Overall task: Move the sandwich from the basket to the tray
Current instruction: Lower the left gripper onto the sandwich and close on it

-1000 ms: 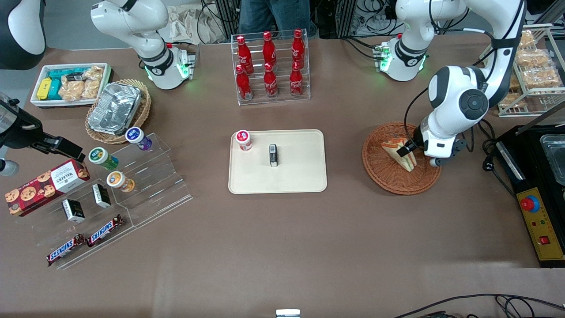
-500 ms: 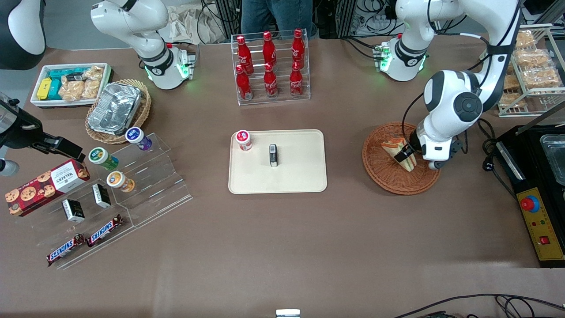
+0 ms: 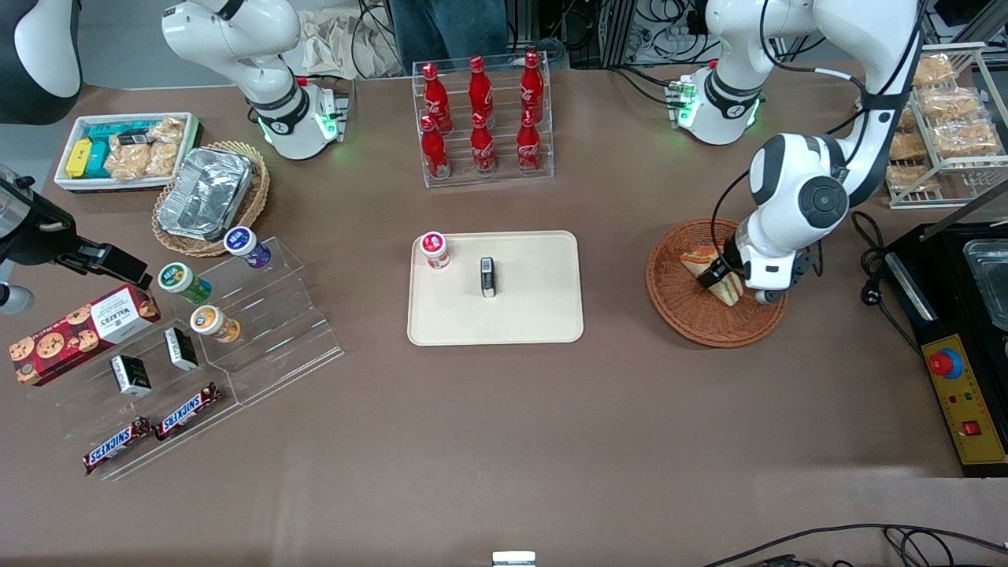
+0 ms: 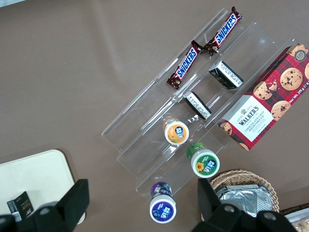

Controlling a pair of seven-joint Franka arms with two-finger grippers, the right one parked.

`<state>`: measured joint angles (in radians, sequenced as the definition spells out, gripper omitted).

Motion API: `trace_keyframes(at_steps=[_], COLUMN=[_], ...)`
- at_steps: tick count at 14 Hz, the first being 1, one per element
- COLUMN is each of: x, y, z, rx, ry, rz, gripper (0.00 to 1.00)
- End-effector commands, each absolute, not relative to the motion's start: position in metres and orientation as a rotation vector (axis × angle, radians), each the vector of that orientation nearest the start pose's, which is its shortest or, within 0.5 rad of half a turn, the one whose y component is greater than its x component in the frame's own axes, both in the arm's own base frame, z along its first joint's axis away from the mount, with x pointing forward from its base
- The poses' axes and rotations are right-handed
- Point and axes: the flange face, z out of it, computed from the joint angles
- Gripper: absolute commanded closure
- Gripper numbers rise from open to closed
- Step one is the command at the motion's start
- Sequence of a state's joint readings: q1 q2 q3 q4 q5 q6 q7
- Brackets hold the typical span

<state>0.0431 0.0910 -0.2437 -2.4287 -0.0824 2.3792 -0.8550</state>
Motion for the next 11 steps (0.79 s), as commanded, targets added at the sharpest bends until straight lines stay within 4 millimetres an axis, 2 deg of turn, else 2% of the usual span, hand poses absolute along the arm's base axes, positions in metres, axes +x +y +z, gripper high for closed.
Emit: trace_keyframes(at_steps=[1, 3, 5, 10, 11], x=[0.462, 0.462, 0.465, 0.47, 0.473], y=[-0.104, -0.104, -0.105, -0.105, -0.105], z=[0.253, 0.254, 0.261, 0.299, 0.31], rx=[-2.916, -2.915, -2.923, -2.948, -2.953], ry=[-1.139, -1.141, -1.141, -1.105, -1.115], rz=[0.24, 0.238, 0.218, 0.11, 0.087], gripper=[0.27, 0.54, 0.78, 1.0, 1.0])
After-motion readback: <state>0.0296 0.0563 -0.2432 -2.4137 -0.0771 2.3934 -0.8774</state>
